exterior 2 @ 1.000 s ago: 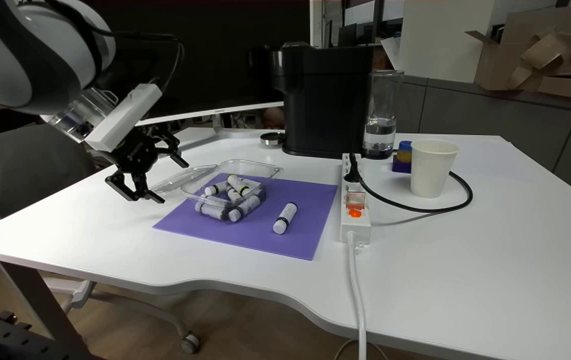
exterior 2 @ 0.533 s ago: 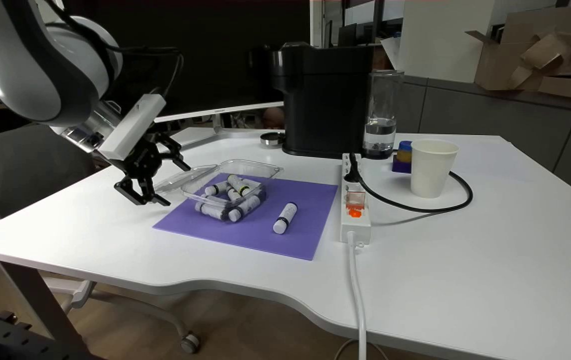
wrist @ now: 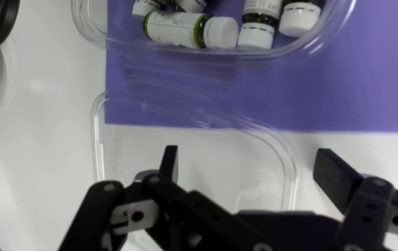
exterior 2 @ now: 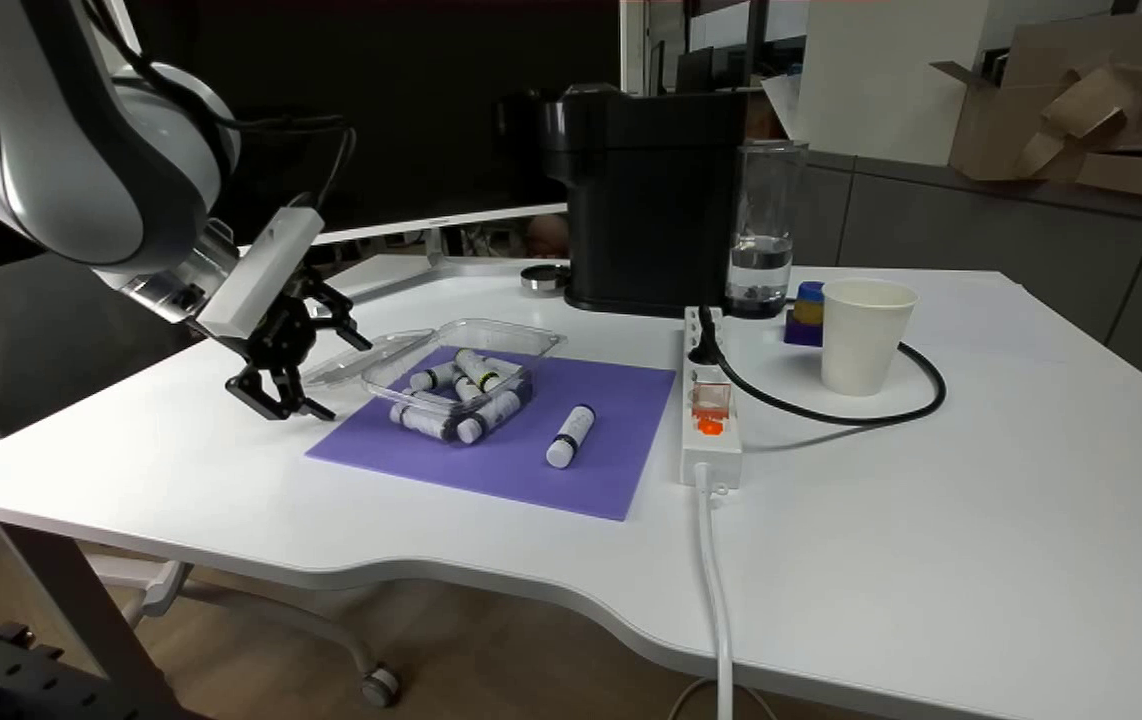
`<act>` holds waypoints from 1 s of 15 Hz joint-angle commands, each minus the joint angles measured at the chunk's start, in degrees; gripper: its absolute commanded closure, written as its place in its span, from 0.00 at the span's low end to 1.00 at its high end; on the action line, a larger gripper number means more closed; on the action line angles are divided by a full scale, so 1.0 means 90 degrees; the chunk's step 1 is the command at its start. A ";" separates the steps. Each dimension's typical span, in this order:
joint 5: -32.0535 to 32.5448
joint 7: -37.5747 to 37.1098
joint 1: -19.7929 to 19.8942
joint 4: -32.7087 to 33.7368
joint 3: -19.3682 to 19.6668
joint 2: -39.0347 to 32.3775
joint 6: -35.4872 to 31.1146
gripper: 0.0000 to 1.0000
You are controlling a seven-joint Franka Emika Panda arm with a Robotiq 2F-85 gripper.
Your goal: Close the lid of the colourless box
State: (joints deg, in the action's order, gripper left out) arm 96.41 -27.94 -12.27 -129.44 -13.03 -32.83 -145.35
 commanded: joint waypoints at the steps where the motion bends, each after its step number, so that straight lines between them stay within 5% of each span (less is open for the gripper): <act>1: 0.0612 -0.0885 -0.0069 0.0204 -0.0089 -0.0070 0.0210 0.00; 15: 0.1289 -0.3445 -0.0009 -0.0086 -0.0535 0.0408 0.0906 0.00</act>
State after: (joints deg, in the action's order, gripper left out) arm 106.03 -52.59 -12.44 -128.08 -16.85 -32.37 -138.45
